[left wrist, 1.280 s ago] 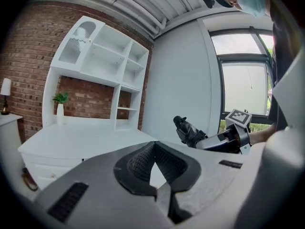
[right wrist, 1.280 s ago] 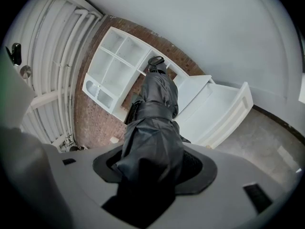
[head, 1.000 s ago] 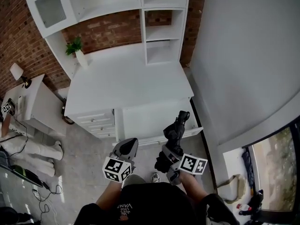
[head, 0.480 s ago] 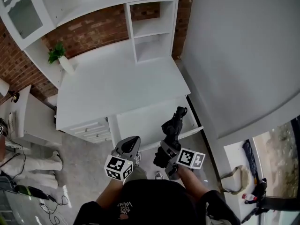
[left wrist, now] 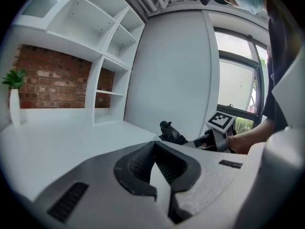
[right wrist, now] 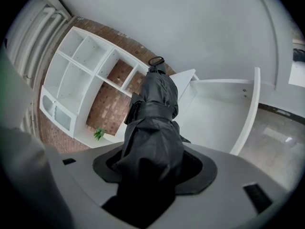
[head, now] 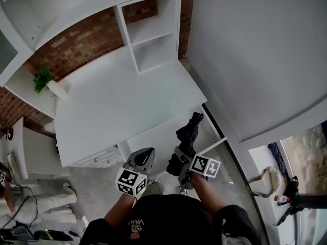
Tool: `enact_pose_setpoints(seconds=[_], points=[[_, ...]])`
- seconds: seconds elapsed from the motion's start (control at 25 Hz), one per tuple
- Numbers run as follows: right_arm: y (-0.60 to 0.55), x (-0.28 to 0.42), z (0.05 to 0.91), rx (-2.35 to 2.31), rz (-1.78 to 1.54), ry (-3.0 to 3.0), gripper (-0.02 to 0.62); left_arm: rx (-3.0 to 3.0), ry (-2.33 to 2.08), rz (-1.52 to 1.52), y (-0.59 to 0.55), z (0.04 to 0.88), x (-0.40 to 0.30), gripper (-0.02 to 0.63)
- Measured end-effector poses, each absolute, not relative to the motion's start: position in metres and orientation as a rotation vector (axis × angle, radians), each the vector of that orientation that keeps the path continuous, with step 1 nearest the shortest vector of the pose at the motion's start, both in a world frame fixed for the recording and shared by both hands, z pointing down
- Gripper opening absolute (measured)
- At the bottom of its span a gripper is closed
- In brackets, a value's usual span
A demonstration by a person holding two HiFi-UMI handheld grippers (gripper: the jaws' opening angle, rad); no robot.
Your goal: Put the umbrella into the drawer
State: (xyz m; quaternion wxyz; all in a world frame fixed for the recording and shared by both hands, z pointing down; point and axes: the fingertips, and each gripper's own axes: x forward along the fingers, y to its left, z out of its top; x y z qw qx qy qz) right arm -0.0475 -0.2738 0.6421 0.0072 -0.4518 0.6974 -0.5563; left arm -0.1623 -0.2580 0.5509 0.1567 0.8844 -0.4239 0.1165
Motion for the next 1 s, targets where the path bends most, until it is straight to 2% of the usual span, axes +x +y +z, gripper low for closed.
enact_pose_setpoints(seconds=[1.0], points=[[-0.358,-0.058,0.787,-1.863,-2.051,1.611,0.258,2.548,-0.935,0.427,-0.327,0.614,-0.184,0.006]])
